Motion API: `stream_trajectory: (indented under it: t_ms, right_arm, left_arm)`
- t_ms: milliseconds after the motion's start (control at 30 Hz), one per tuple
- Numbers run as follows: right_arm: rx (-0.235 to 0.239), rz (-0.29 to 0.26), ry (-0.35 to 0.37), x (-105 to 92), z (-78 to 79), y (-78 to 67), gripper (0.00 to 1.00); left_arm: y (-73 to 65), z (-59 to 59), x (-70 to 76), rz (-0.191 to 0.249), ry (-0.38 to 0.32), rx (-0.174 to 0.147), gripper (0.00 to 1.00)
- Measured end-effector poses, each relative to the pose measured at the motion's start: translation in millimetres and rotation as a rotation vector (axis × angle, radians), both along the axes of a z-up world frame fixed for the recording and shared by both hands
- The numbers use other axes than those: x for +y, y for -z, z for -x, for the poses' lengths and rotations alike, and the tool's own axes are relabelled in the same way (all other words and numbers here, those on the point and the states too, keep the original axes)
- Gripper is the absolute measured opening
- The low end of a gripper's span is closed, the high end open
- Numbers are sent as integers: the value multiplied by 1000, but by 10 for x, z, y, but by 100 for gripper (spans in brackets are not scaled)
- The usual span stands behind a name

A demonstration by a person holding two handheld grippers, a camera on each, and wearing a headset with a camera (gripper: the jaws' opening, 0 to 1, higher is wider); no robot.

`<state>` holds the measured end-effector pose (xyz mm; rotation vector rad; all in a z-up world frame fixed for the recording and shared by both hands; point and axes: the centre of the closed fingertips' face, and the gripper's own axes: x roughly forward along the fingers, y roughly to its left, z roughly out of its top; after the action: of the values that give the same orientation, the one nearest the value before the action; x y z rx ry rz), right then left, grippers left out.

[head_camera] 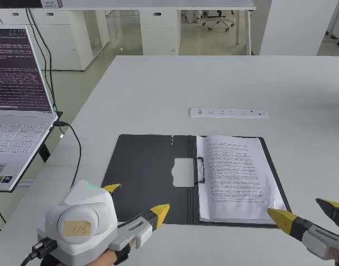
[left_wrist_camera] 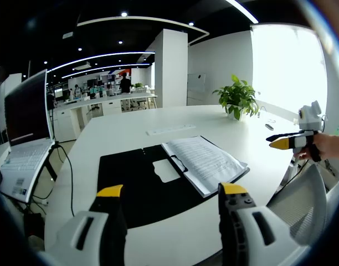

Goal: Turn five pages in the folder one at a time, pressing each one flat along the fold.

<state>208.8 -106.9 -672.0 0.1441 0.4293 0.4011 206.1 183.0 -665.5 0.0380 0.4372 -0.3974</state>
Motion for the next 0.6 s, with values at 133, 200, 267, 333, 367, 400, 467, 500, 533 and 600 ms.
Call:
stream_trajectory:
  t_ms: [133, 200, 267, 333, 367, 400, 467, 500, 533, 600]
  right_arm:
    - [-9, -9, -1, 8, -9, -21, 70]
    - [-6, 3, -1, 0, -20, -9, 70]
    - [-7, -4, 2, 1, -25, -18, 70]
    - [-5, -1, 5, -4, -29, -10, 72]
    - [0, 3, 4, -7, -28, 4, 73]
    - [2, 3, 3, -5, -25, 10, 74]
    - [4, 9, 1, -4, -14, 25, 75]
    - [4, 10, -1, -3, -10, 29, 75]
    - [6, 13, -3, -2, -2, 37, 75]
    - [13, 9, -3, -4, 8, 54, 76]
  left_arm:
    - [-53, -13, -31, 22, -1, -13, 69]
    - [-59, -14, -39, 26, -2, -16, 70]
    - [-61, -8, -48, 26, -3, -15, 70]
    - [-59, -2, -46, 30, -5, -13, 70]
    - [-55, 1, -39, 28, -7, -14, 70]
    - [-52, 1, -30, 26, -10, -14, 71]
    - [-52, 6, -16, 33, -15, -11, 71]
    - [-52, 8, -11, 33, -17, -11, 72]
    - [-51, 9, 0, 29, -19, -12, 72]
    - [-51, 14, 8, 29, -21, -11, 72]
